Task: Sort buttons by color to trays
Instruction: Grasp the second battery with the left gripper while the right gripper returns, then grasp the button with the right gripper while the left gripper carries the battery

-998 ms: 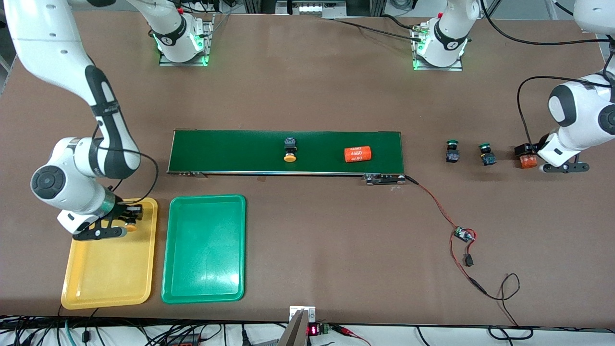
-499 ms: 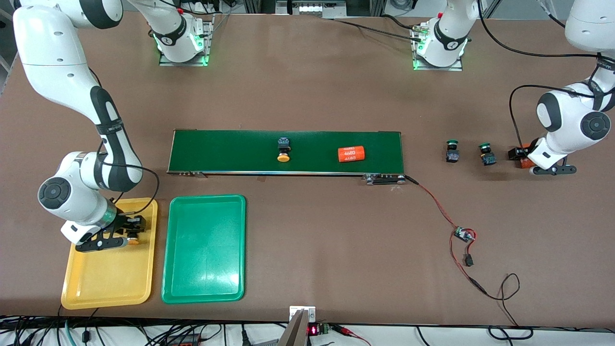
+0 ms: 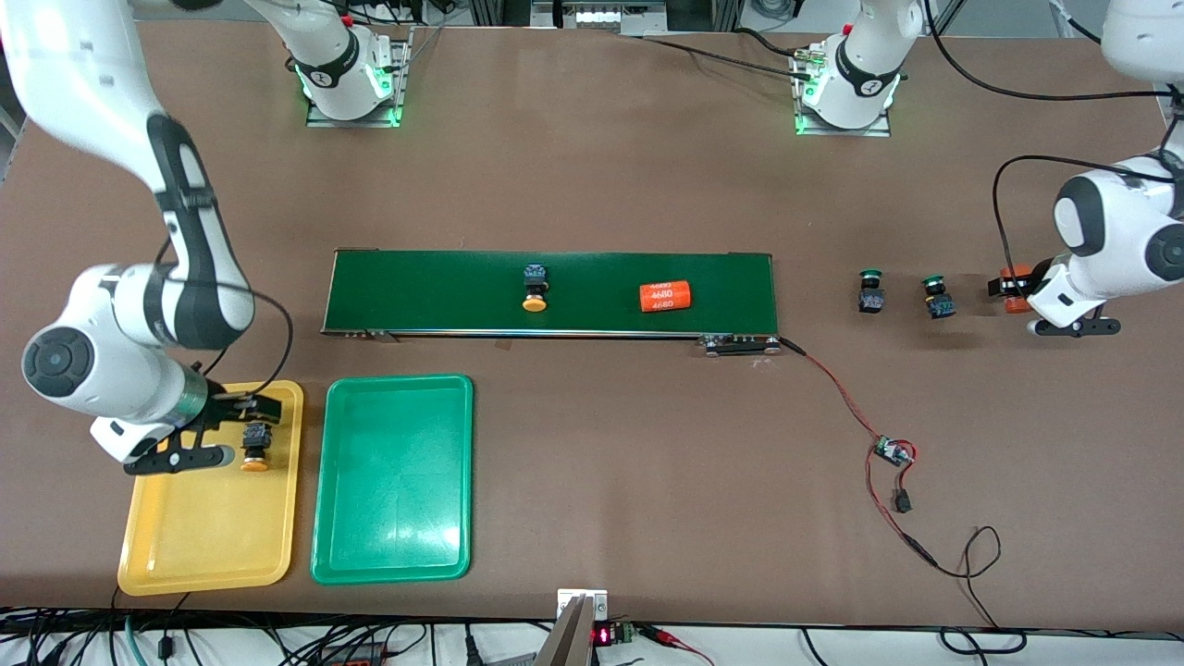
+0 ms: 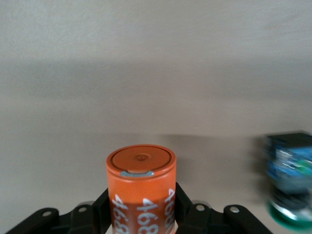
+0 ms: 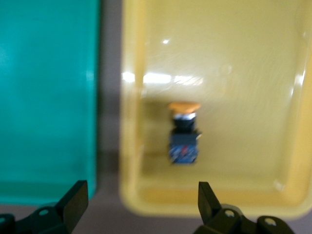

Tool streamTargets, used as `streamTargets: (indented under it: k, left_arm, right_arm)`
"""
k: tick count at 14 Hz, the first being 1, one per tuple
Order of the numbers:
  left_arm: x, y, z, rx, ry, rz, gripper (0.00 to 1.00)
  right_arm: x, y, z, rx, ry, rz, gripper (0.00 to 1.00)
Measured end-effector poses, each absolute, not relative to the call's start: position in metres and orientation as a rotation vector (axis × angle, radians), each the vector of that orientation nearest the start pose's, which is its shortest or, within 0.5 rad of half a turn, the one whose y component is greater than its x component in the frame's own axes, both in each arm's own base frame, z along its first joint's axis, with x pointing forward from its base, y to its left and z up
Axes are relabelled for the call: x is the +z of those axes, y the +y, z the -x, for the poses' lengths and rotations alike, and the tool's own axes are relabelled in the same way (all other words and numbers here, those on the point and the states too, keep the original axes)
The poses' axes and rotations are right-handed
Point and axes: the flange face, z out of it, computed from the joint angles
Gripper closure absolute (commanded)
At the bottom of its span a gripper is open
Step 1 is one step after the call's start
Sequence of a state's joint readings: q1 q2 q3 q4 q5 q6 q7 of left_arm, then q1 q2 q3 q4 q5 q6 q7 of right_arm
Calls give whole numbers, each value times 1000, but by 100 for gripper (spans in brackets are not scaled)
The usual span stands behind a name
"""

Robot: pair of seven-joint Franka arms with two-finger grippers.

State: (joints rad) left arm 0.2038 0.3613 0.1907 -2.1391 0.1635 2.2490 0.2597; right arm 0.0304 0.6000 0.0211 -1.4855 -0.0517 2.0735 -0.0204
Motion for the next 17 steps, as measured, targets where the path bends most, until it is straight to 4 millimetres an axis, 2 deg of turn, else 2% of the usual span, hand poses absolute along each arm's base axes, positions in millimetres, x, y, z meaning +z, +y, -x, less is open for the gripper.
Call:
streamTargets:
  k: [1, 2, 3, 5, 7, 10, 13, 15, 17]
  left_arm:
    - [239, 199, -514, 500, 20, 3020, 78]
    - [257, 178, -527, 552, 74, 3021, 78]
    - [271, 151, -540, 599, 141, 3021, 78]
    - [288, 95, -556, 660, 290, 3014, 79]
    - [291, 41, -562, 682, 445, 3003, 82]
    - [293, -33, -562, 674, 787, 2985, 82]
    - [297, -89, -558, 623, 1253, 2950, 82]
    - [299, -122, -557, 552, 1533, 2864, 85]
    - [298, -161, -549, 524, 1714, 2789, 87]
  right_arm:
    - [345, 66, -694, 52, -123, 3173, 0]
    - [359, 103, -679, 76, -126, 3176, 0]
    - [364, 139, -663, 94, -146, 3177, 0]
    - [355, 205, -633, 147, -139, 3157, 0]
    - [343, 253, -610, 193, -104, 3140, 0]
    - [321, 305, -573, 249, -70, 3156, 0]
    - [298, 343, -542, 231, 19, 3167, 0]
    - [283, 361, -522, 208, 82, 3168, 0]
    - [269, 365, -508, 234, 92, 3180, 0]
